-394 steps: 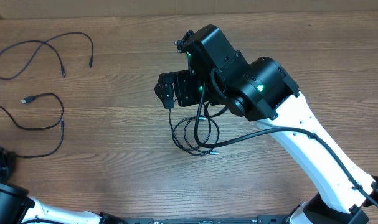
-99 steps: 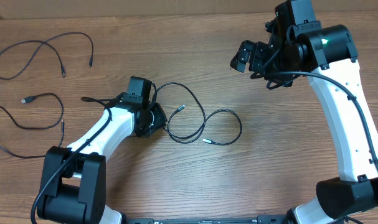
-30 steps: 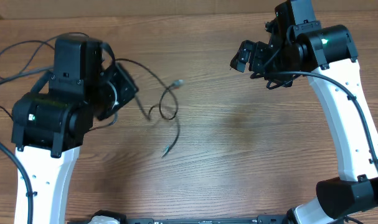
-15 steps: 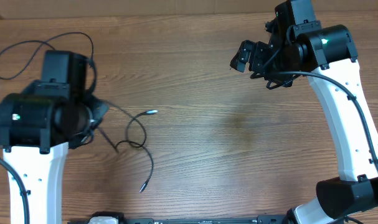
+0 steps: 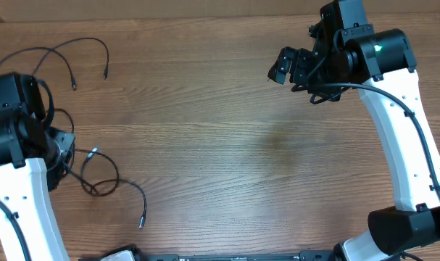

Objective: Untangle cables
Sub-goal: 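Lower the cable at the lower left with the left gripper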

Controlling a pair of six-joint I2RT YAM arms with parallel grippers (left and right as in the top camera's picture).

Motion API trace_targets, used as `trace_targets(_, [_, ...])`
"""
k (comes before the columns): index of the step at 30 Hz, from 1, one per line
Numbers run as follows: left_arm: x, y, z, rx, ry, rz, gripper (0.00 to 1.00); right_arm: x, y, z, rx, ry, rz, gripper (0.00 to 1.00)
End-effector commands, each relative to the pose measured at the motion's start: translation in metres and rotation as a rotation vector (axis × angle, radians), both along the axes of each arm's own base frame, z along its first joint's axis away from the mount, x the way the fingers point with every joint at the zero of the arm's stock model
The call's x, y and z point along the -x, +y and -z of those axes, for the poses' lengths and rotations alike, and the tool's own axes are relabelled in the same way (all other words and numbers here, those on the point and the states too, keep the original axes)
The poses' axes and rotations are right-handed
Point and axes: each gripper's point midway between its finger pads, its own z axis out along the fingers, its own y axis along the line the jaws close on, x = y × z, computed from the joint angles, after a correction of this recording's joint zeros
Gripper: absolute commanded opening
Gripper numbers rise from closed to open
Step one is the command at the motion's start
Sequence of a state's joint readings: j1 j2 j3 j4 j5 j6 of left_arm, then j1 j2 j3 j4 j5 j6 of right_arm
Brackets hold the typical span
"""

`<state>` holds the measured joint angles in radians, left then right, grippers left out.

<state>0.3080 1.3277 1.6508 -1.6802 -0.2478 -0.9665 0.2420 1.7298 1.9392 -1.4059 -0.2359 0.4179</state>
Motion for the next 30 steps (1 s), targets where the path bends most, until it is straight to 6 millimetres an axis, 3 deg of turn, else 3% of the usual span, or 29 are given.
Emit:
trace_targets(1, [0.016,0.019,0.021,-0.020,0.062,-0.099,0.04,0.000,-0.002,-0.010,-0.004,-0.032,0.007,1.00])
trace_targets(7, [0.027,0.047,0.043,-0.027,0.089,-0.199,0.04,0.000,-0.002,-0.010,-0.004,-0.031,0.007,1.00])
trace_targets(12, [0.045,0.072,0.050,-0.075,0.114,-0.304,0.04,0.000,-0.002,-0.010,-0.004,-0.032,0.007,1.00])
trace_targets(22, [0.077,0.094,0.067,-0.107,0.163,-0.490,0.05,0.000,-0.002,-0.010,-0.004,-0.032,0.007,1.00])
trace_targets(30, [0.080,0.114,0.075,-0.106,0.093,-0.586,0.05,0.000,-0.002,-0.010,-0.004,-0.031,0.007,1.00])
